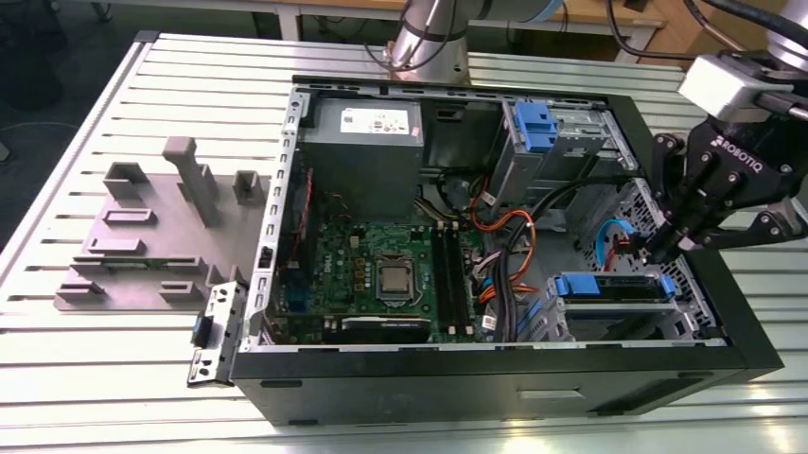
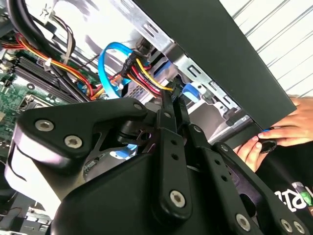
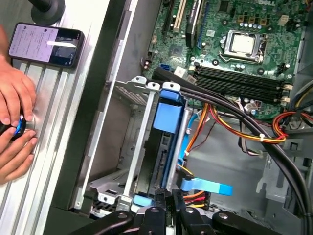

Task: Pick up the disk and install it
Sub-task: 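Insert the first disk wire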

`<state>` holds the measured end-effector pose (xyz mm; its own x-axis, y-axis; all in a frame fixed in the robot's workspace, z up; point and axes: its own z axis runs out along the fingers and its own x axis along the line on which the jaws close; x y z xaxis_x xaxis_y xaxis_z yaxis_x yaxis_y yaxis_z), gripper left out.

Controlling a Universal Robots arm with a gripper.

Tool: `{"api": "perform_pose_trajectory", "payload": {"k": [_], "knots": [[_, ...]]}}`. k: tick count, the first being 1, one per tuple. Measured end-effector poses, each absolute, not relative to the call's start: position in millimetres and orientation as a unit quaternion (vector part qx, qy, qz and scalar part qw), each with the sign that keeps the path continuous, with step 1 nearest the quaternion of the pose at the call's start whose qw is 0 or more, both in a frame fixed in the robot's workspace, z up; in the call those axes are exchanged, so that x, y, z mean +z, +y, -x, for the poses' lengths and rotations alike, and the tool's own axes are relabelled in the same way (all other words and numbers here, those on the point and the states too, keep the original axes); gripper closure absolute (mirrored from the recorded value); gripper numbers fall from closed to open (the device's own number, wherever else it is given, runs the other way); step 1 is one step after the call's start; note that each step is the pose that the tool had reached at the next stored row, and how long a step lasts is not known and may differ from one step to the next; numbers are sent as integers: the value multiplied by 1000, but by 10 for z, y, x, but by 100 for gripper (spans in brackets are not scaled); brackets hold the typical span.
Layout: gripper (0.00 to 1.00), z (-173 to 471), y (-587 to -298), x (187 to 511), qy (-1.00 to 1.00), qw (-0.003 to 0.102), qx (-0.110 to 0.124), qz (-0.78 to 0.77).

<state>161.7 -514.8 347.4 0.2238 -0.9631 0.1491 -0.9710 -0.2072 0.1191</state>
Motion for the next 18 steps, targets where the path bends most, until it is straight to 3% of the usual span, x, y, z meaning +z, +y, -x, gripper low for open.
{"api": "perform_pose_trajectory", "payload": {"k": [18], "knots": [[83,-1492,-5306,3442,-623,78,21,-778]]}}
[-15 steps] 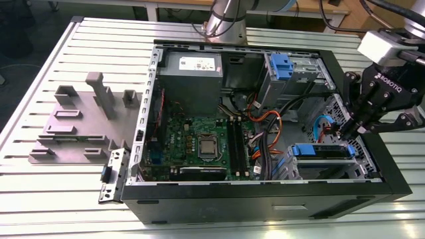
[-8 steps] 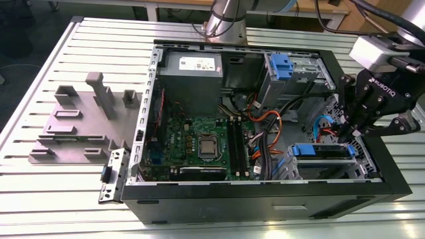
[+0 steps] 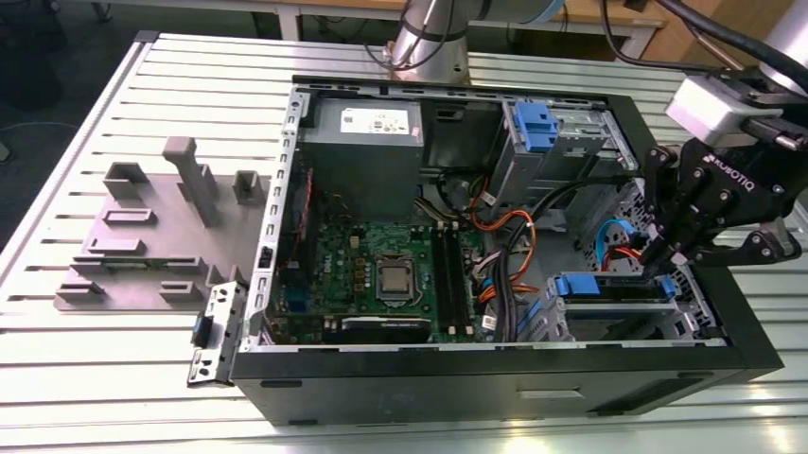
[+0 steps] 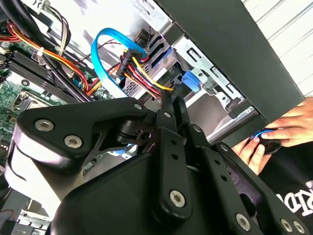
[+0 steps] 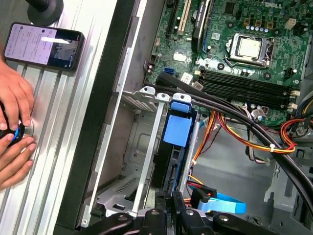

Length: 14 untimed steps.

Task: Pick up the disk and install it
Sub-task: 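Insert the first disk wire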

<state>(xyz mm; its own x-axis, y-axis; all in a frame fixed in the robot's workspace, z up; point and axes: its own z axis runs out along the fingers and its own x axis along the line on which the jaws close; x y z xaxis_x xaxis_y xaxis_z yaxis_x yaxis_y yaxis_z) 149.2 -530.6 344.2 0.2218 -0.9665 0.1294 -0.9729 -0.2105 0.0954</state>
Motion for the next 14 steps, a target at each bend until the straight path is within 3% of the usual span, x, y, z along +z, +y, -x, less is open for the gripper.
{"api": "perform_pose_trajectory", "payload": {"k": [4,14], "knots": [[83,-1492,-5308,3442,-623,77,20,-778],[83,-1481,-5370,3414,-630,63,9,-774]]}}
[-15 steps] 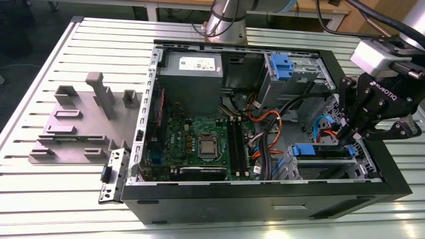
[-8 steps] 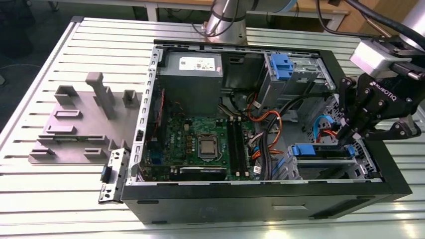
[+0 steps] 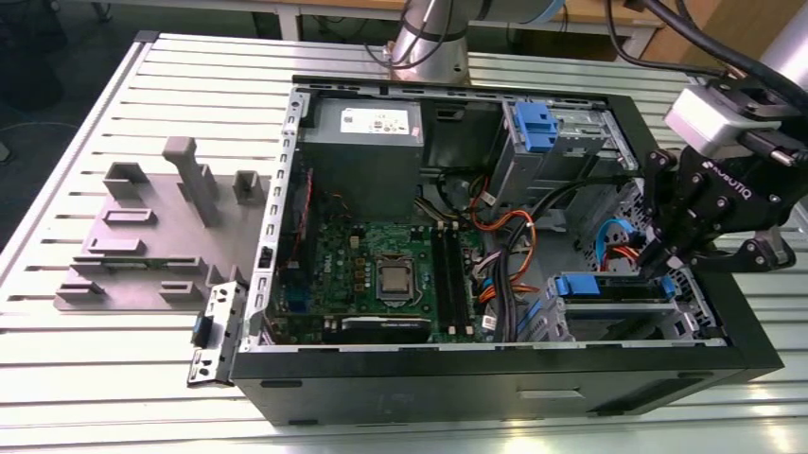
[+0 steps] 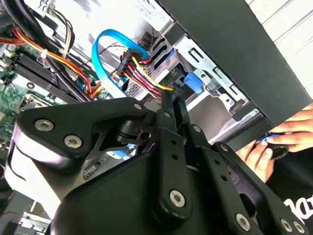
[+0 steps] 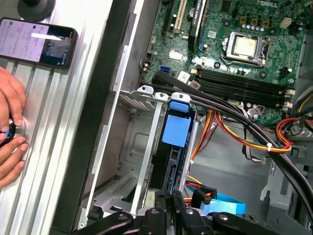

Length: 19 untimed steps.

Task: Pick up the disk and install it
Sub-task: 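Insert the first disk wire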

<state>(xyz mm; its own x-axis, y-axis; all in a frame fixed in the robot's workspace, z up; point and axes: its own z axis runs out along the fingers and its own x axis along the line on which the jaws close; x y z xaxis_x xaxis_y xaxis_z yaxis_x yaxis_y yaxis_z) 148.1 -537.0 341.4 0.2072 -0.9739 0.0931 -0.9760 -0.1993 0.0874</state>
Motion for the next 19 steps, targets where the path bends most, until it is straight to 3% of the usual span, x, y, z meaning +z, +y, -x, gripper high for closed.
{"api": "perform_pose_trajectory", "payload": {"k": [19], "knots": [[83,-1476,-5371,3393,-650,62,7,-757]]}}
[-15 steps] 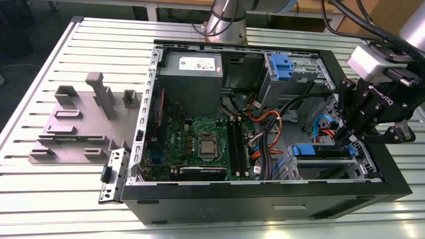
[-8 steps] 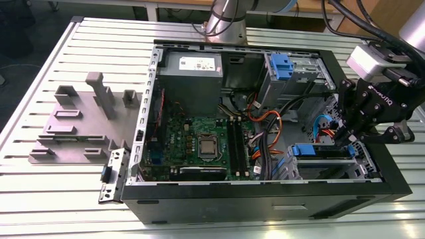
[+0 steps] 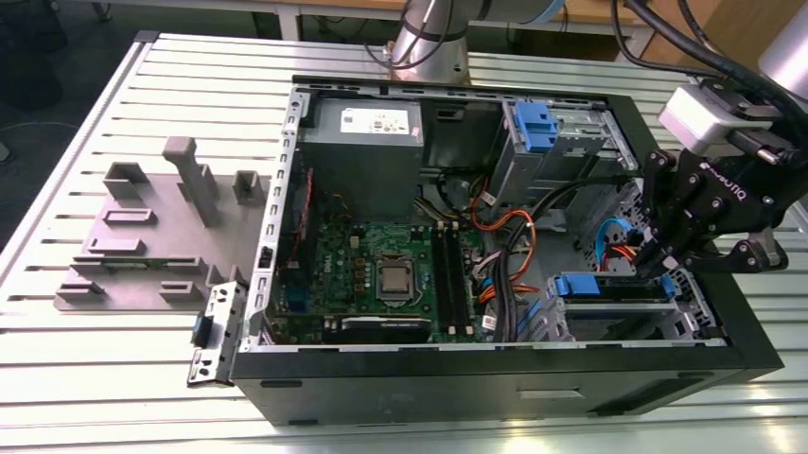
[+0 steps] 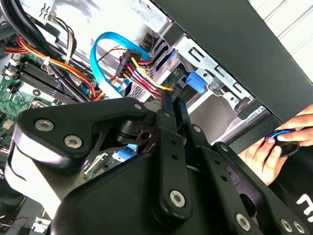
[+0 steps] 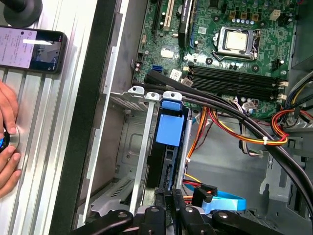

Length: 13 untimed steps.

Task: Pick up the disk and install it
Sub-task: 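Insert the first disk wire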

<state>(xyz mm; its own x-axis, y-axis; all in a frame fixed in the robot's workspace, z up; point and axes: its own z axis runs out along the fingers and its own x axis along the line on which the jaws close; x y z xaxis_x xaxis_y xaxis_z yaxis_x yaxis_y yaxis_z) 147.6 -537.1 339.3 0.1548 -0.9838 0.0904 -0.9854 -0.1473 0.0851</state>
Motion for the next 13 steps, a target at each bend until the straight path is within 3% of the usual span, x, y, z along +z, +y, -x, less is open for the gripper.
{"api": "perform_pose_trajectory", "payload": {"k": [13], "knots": [[83,-1434,-5371,3393,-651,56,13,-757]]}}
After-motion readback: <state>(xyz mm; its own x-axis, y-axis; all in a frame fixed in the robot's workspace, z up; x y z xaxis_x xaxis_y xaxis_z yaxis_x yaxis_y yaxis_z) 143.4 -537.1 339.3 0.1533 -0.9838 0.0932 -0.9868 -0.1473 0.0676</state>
